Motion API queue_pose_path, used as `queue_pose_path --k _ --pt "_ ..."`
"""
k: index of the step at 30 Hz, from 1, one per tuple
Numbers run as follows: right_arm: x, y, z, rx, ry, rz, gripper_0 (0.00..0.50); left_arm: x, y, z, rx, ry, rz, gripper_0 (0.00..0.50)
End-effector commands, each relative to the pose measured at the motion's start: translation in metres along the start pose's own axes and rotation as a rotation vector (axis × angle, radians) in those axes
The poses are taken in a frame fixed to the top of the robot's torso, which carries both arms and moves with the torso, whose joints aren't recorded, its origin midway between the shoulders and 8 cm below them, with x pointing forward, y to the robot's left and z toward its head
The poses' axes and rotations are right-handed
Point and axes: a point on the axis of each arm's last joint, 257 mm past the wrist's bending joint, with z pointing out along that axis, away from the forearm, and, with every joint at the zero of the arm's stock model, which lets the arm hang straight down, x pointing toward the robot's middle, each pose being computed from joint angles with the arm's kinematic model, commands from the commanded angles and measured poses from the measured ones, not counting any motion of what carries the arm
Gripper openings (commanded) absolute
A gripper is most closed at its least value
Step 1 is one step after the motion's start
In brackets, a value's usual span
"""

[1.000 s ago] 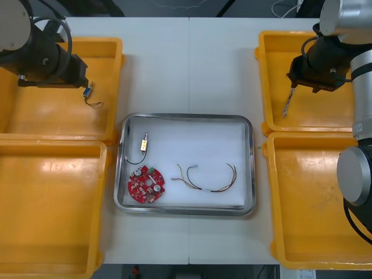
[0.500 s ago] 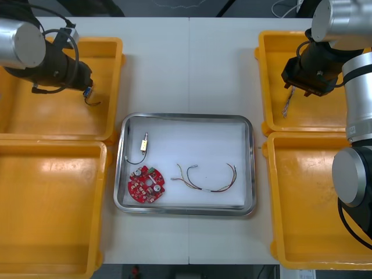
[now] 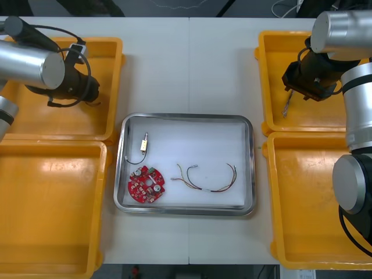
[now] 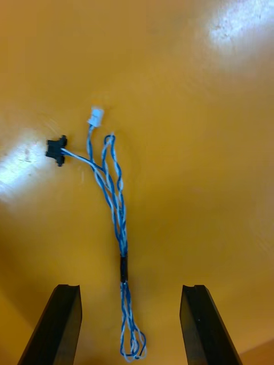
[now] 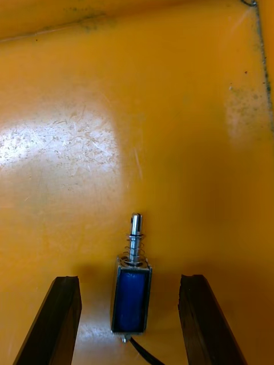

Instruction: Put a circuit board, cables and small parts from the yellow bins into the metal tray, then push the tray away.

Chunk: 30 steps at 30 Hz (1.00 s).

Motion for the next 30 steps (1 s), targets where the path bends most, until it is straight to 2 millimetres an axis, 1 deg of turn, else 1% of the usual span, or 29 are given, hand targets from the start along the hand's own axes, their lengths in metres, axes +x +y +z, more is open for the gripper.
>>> queue_pose_path --k 1,5,6,7,8,13,15,20,22,24,30 --pt "0.008 0.005 0.007 -0.007 -0.001 0.028 0.500 -0.019 0.011 -0.002 -0.037 -0.041 0.082 0.500" --pt "0.012 0.003 0.017 -0.016 -0.009 0.046 0.500 -0.017 0.011 -0.001 -0.039 -0.036 0.085 0.500" --pt "0.013 0.004 0.019 -0.020 -0.013 0.047 0.500 -0.017 0.011 -0.001 -0.039 -0.035 0.087 0.398" --pt "0.014 0.005 0.020 -0.023 -0.014 0.060 0.500 -0.016 0.012 -0.001 -0.039 -0.032 0.087 0.111" --pt "0.015 0.005 0.020 -0.024 -0.013 0.083 0.500 -0.016 0.012 -0.001 -0.040 -0.030 0.089 0.001" --pt "0.022 0.014 0.022 -0.022 -0.007 0.097 0.500 -0.015 0.013 -0.001 -0.041 -0.027 0.087 0.000" --pt "0.026 0.012 0.025 -0.014 -0.004 0.089 0.500 -0.012 0.013 -0.001 -0.042 -0.016 0.087 0.000" --pt "0.032 0.010 0.032 -0.011 -0.001 0.082 0.500 -0.010 0.022 -0.007 -0.048 0.003 0.075 0.000" --pt "0.033 0.009 0.036 -0.016 -0.007 0.081 0.500 -0.009 0.025 -0.011 -0.052 0.013 0.067 0.000" --pt "0.037 0.007 0.040 -0.015 -0.004 0.083 0.500 -0.010 0.030 -0.019 -0.059 0.026 0.060 0.000" --pt "0.039 0.006 0.041 -0.015 0.002 0.087 0.500 -0.009 0.039 -0.041 -0.075 0.065 0.039 0.000"
